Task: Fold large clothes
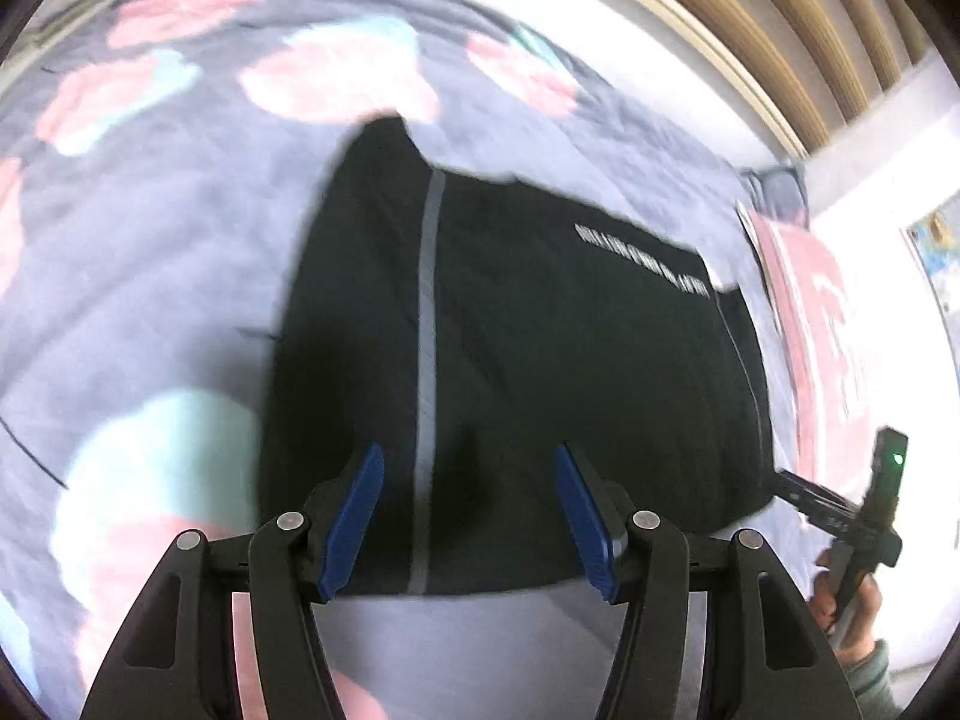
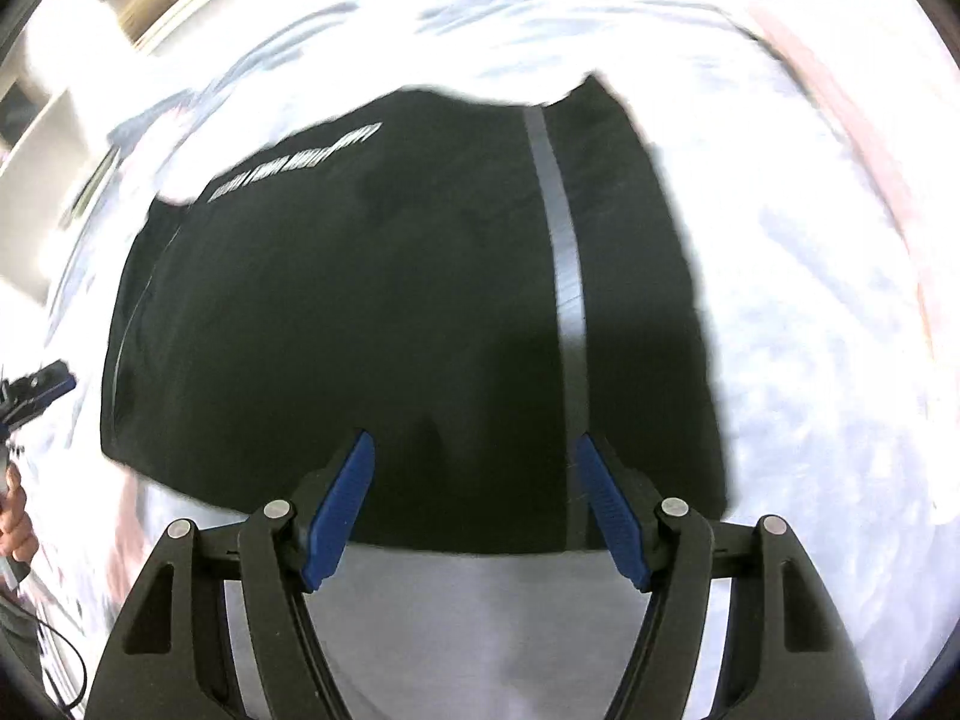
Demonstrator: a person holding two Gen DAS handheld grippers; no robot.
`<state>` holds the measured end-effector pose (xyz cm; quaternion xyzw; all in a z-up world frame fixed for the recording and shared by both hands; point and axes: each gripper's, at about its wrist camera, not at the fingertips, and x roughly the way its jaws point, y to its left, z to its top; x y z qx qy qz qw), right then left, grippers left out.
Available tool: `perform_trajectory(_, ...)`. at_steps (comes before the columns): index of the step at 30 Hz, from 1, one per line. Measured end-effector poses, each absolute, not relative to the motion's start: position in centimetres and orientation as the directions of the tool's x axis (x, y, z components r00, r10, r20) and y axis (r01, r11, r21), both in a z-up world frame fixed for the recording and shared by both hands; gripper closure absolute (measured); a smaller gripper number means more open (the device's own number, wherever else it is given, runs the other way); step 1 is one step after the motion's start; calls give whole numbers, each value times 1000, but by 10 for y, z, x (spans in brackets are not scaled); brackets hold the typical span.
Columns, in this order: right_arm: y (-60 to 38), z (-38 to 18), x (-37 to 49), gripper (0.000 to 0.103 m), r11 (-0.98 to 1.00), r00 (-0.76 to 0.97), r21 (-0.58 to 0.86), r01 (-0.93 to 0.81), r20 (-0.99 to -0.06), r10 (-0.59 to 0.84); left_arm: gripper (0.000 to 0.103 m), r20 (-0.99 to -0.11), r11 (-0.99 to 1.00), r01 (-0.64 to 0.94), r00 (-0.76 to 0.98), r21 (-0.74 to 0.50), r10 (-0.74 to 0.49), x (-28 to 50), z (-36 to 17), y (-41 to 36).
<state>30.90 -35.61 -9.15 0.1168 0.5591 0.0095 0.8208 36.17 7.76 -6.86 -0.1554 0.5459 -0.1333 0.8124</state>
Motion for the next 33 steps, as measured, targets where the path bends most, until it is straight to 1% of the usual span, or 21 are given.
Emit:
perform_trajectory(6,-413,-74,335,30,964,406,164,208,-911,68,42,-847,908,-62,392,-413,-359,391,-75,132)
perform_trajectory(10,-436,-72,353,30,960,414,150,236,-909,40,42,-856,915,-75,390,-397,-339,406,-79,146)
perform_trajectory(14,-449,-79,367,30,951,411,175,253,-910,58,42,-863,915,-73,371,-396,-344,425,-90,147)
perform_trajectory(20,-452,-103,391,30,939,389,230,255,-914,118,42,-862,903,-79,343,-422,-373,446,-113,141)
perform_trajectory(23,-455,-121,400,30,925,366,281,257,-914,176,42,-857,890,-80,321,-449,-404,455,-130,141)
perform_trajectory(30,-464,-166,421,30,871,320,406,276,-894,315,42,-814,811,-134,230,-569,-533,473,-180,137)
perform_trajectory(33,-472,-185,428,30,820,314,488,299,-862,398,37,-790,783,-138,210,-607,-576,478,-194,130)
